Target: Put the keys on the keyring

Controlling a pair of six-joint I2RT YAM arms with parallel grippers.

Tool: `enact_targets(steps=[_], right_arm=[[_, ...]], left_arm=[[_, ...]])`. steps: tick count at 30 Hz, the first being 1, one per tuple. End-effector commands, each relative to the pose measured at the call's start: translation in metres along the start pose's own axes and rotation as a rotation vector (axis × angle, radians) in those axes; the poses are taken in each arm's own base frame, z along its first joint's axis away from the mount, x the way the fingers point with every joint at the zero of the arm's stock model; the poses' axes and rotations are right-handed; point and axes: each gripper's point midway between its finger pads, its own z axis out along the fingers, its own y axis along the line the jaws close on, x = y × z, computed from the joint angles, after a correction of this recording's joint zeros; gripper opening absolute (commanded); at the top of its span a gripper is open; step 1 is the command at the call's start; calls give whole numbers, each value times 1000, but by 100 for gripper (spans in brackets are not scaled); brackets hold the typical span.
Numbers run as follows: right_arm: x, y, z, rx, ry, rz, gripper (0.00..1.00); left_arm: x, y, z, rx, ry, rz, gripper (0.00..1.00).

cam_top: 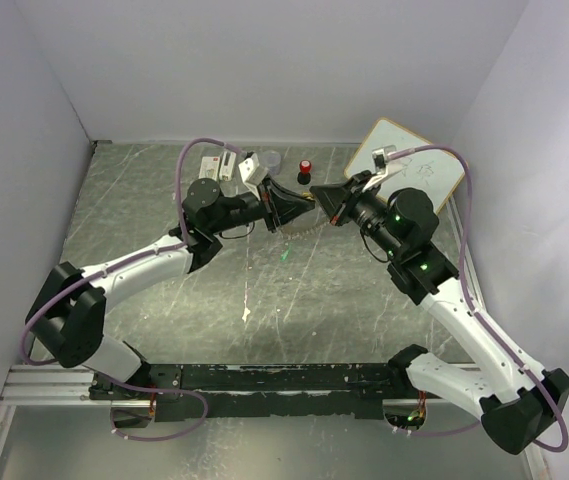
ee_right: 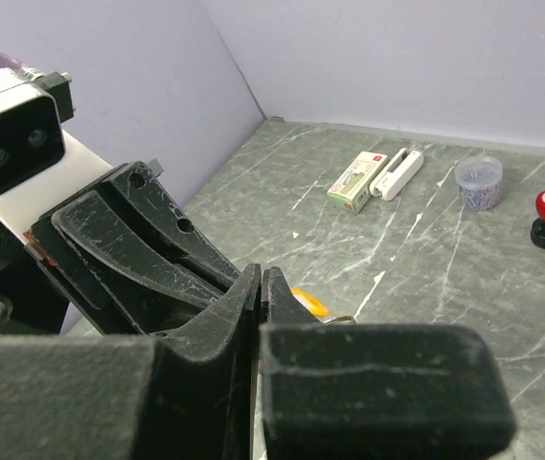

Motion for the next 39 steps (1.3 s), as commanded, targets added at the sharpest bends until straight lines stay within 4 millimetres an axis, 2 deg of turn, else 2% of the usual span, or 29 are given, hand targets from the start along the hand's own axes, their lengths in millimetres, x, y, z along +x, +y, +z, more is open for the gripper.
enact_targets(steps=[1,5,12,26,31,34,38,39], right_arm=[[-10,-9,-7,71,-43,6,0],[-6,-18,-8,121,-34,13,0],[8,-21,-10,116,-18,34,0],[39,-32,-19,139,24,84,0],[38,-30,-20,129,21,78,0],[29,-25,-20,107,-1,58,0],[6,-12,-23,53,-63,-1,34],[2,-8,-23,37,-66,-21,40]], left_arm=[[-25,-6,-6,-19,-58,58,7],[-34,-2,-11,-70,-70,64,7],[-51,3,-16,-121,-104,73,7],[-63,11,-19,-157,-197,42,7],[-61,11,-17,-145,-191,37,7],[-60,10,-16,-139,-179,40,7],[-54,8,-15,-122,-142,37,7],[-53,7,-15,-118,-134,35,7]])
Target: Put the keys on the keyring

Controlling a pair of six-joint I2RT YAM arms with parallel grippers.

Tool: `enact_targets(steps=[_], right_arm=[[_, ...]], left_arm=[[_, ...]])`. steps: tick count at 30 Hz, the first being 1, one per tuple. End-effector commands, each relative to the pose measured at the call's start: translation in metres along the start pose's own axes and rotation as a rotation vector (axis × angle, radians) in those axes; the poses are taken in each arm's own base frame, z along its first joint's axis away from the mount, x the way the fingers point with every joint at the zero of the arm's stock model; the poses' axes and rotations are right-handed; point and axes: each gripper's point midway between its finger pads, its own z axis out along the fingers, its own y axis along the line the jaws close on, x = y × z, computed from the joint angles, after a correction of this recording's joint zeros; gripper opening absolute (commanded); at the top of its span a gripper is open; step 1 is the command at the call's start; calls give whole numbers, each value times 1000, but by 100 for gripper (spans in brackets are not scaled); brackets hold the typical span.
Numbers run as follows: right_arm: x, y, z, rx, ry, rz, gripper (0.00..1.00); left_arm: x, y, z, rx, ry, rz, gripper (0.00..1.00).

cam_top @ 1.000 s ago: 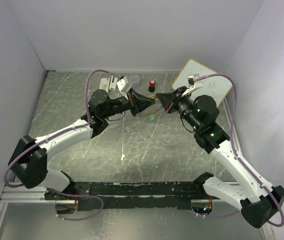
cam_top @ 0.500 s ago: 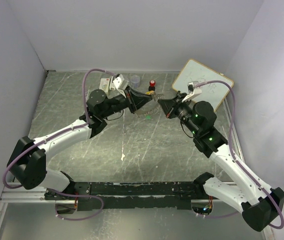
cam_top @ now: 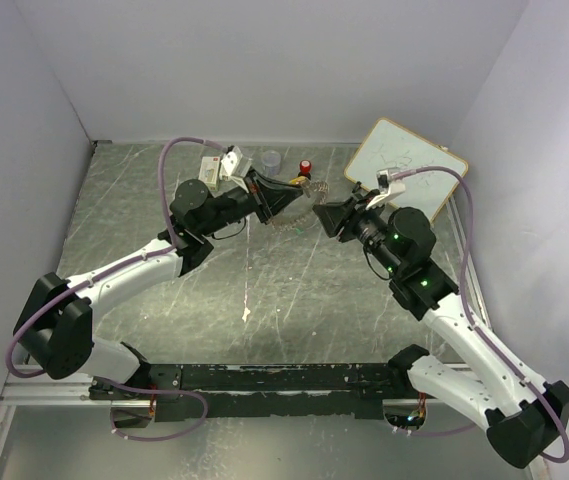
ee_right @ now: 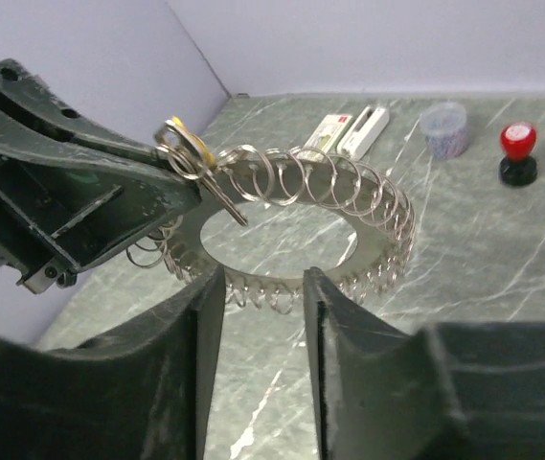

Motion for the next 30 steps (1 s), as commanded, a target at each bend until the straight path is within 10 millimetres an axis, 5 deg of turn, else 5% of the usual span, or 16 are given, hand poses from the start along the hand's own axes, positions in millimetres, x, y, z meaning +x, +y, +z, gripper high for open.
enact_targets(steps=[1,14,30], right_arm=[[-41,26,-5,-96,-101,-106,42],[-52,56,15,-251,-81,-171,45],[-48,50,18,-323,-54,-96,35]], left_arm=[[-23,-13,1,51,-38,38,7],[-14,-30,-6,142,37,49,7],[-24,-43,-10,191,31,73,7]])
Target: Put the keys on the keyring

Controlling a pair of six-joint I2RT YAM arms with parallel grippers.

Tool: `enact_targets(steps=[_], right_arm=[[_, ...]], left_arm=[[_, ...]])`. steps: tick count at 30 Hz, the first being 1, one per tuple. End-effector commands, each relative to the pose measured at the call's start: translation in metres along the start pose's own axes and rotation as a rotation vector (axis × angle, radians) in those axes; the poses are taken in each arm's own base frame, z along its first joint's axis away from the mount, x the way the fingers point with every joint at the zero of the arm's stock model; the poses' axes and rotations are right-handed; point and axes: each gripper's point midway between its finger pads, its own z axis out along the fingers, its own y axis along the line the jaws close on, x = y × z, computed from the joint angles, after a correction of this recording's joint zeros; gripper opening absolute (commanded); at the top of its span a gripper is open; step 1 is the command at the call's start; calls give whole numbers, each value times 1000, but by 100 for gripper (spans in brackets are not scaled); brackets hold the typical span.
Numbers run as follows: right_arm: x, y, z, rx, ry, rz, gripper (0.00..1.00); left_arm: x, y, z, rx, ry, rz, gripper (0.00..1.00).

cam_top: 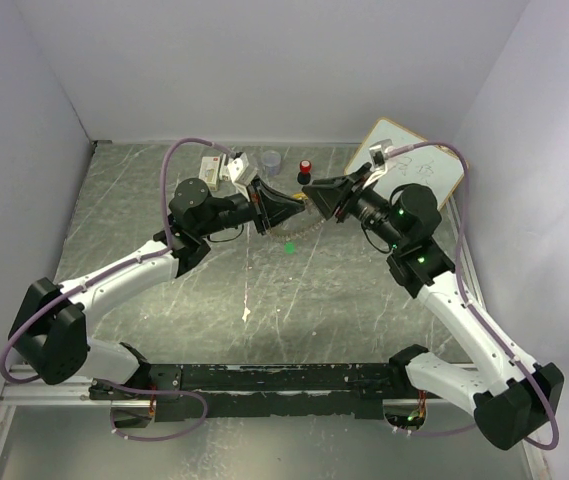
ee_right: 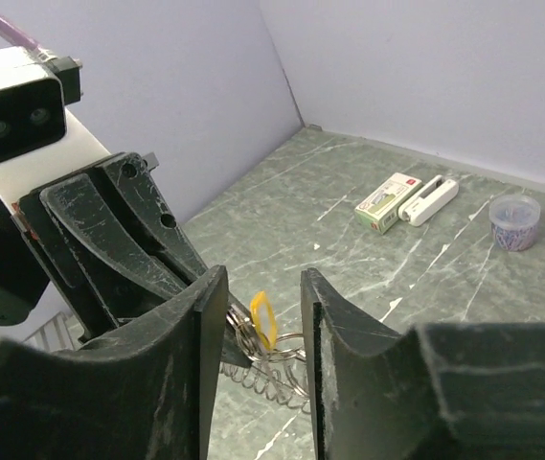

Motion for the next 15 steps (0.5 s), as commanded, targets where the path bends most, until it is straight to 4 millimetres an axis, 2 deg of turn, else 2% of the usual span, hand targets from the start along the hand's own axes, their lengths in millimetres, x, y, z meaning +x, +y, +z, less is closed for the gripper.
enact_targets(steps=[1,9,15], right_arm=[[-7,7,-1,-68,-23,17,35],[-3,20,-2,-161,-10,37,33],[-1,18,-4,-175,-5,43,33]], left_arm=[[-42,-19,0,63,-82,82,7],[-48,-19,3,78,-88,62,7],[-56,-17,3,104,-102,21,7]])
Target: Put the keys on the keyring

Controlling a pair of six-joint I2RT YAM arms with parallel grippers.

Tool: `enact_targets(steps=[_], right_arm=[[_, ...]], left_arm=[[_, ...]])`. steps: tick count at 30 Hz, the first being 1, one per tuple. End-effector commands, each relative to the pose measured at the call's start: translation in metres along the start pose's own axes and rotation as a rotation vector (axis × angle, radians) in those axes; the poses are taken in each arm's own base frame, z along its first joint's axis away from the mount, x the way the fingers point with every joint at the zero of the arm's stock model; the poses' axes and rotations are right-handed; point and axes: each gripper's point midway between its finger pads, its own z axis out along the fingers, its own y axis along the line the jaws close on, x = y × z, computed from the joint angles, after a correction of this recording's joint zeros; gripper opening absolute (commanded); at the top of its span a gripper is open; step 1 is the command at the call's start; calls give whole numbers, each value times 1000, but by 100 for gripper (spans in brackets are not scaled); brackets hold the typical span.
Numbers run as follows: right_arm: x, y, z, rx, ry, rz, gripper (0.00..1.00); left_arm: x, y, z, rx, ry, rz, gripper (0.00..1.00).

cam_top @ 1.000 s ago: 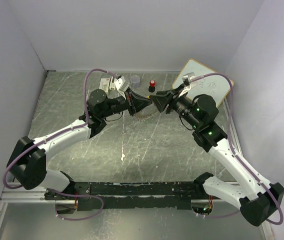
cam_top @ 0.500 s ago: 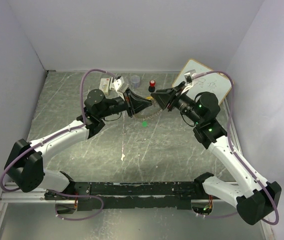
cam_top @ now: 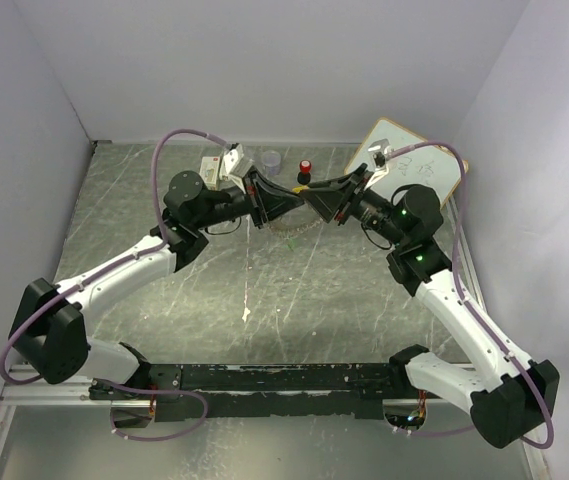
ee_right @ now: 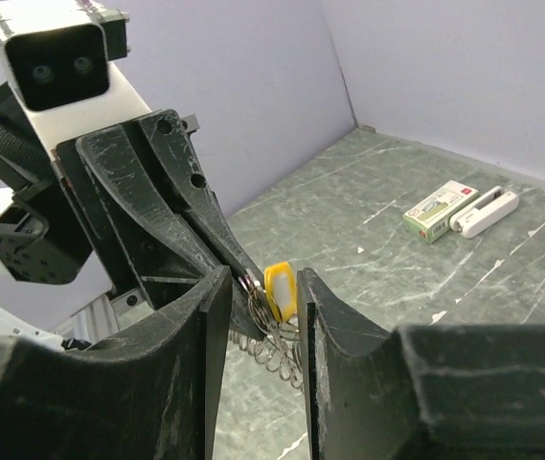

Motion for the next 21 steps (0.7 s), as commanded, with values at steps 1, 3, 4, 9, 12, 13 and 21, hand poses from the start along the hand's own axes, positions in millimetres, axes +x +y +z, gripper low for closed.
enact_targets(steps=[1,3,4,9,12,13,21], right_arm=[[-2,4,-3,-41,-9,2,32],[-3,4,-3,-45,-13,5,24],[-3,4,-4,-48,-15,8,15],[-5,3,-4,-53,-23,12,0],[-7,3,-5,-51,-35,11,0],[-8,3,-6,-49,-42,10,0],[4,-12,-14,32,-55,38,0]], left_arm=[[-37,-12,3,73,-80,28,7],[-37,-12,2,76,-79,21,7],[-37,-11,2,78,-78,17,7],[-38,-10,1,75,-78,6,7],[-38,-7,2,68,-79,-4,7],[-38,-6,2,63,-82,-8,7],[-46,30,-5,-79,-166,-120,7]])
